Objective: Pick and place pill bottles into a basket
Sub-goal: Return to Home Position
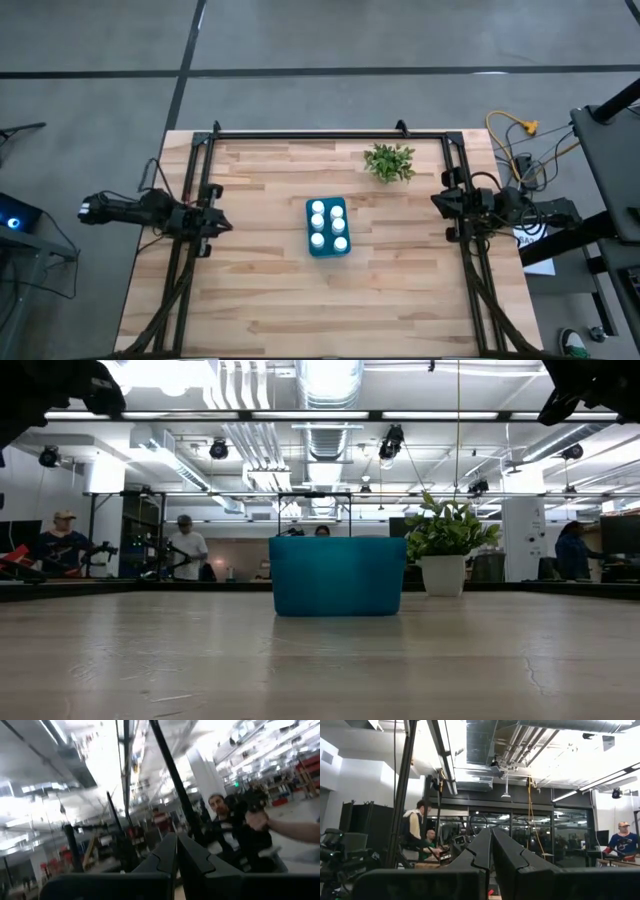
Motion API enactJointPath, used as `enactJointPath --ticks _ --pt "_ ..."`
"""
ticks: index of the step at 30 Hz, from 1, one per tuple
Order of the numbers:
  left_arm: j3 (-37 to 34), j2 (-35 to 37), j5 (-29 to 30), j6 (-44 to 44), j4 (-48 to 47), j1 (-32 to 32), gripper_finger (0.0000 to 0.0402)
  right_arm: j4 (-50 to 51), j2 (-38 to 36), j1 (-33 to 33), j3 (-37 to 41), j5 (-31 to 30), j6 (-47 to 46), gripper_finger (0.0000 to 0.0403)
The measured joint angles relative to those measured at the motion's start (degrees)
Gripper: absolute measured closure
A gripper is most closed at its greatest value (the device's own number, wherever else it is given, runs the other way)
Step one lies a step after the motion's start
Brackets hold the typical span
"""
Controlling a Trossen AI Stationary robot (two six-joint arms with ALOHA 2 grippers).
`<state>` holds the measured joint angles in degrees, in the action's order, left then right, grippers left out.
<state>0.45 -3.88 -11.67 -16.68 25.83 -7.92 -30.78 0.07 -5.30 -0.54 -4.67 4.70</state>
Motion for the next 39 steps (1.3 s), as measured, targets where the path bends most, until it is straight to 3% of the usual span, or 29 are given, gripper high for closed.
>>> enactJointPath --ticks 18,30,39 --pt "-0.1 2.3 3.7 -0.2 -22.4 1.2 0.0401 18.7 0.4 0.0 0.0 -4.4 -2.1 0.0394" --pt "-0.1 1.6 11.2 -0.3 -24.6 1.2 0.0401 27.8 0.4 0.0 0.0 -3.9 -1.2 0.0394" --pt "-0.2 0.9 11.8 -0.4 -24.6 1.2 0.0401 29.0 0.6 0.0 0.0 -4.0 0.6 0.0394"
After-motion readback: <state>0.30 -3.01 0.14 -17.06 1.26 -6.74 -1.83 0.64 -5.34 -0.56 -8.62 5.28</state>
